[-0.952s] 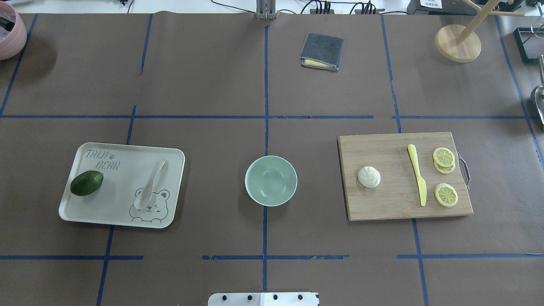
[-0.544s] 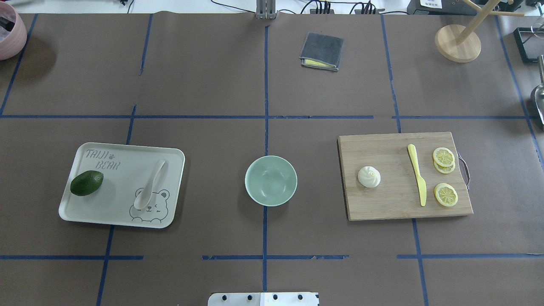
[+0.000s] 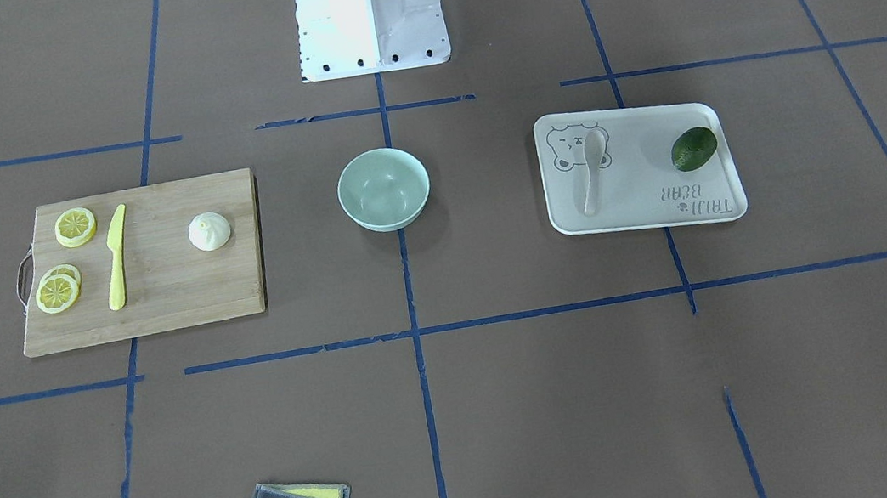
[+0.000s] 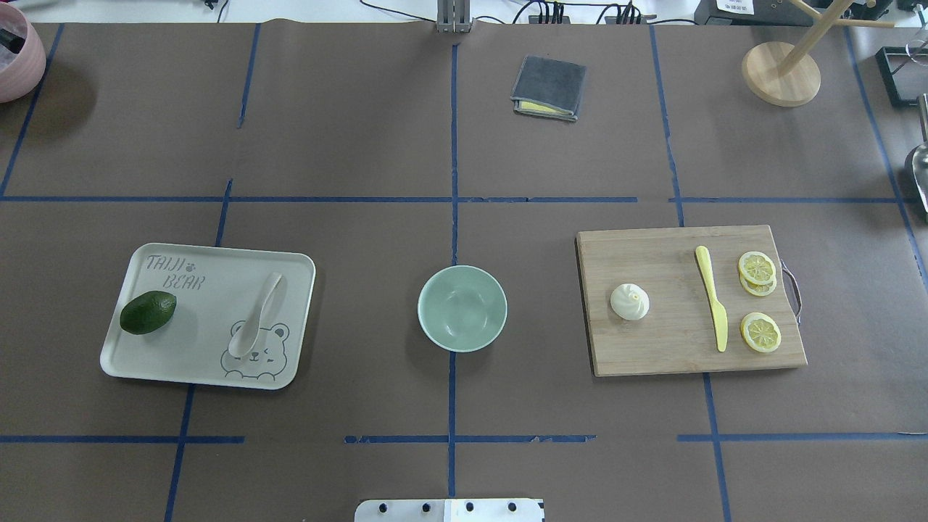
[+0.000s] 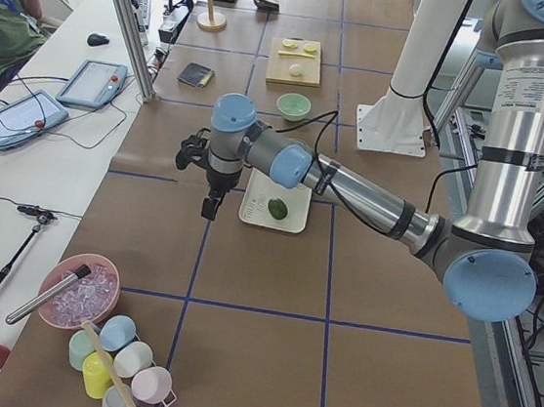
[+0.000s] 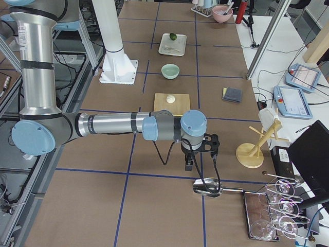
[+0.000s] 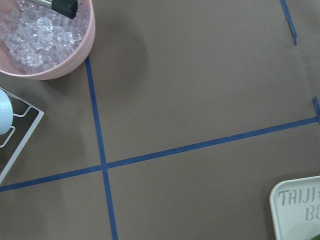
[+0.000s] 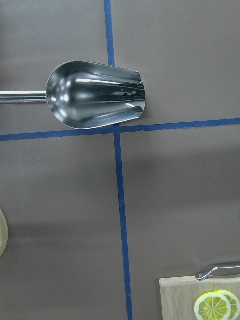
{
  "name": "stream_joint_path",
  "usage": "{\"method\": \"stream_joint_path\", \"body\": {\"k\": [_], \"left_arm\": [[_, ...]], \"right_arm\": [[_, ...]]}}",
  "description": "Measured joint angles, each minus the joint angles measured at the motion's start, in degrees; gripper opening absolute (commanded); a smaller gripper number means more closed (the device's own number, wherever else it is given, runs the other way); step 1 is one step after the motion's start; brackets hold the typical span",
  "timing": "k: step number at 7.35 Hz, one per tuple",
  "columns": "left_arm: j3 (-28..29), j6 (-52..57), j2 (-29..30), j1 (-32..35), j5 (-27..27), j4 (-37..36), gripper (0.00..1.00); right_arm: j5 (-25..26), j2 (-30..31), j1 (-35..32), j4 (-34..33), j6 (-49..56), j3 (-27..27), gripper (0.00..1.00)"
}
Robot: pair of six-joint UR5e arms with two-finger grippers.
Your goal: Put spoon and bun in bowl
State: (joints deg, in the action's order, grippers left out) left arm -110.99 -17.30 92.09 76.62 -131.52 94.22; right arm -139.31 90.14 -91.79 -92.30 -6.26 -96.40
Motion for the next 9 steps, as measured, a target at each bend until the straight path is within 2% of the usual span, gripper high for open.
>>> {"method": "stream_joint_path", "body": {"k": [4,7,9], "left_arm": [[-2.26,-24.31,1.1,-16.06,1.39,12.41,1.0],[-0.39,-38.26,6.22,-28.0,10.48,14.41,1.0],[2.16,-42.07,9.12,-32.97,15.33,14.43,0.99]], "right_arm": [[-0.36,-2.51,1.8,0.12,-0.51,0.48,1.0],[-0.42,-2.82,5.77,0.29,-8.93,-4.43,1.0],[-0.37,-3.1,10.32,0.36,-18.78,-9.01,1.0]]}}
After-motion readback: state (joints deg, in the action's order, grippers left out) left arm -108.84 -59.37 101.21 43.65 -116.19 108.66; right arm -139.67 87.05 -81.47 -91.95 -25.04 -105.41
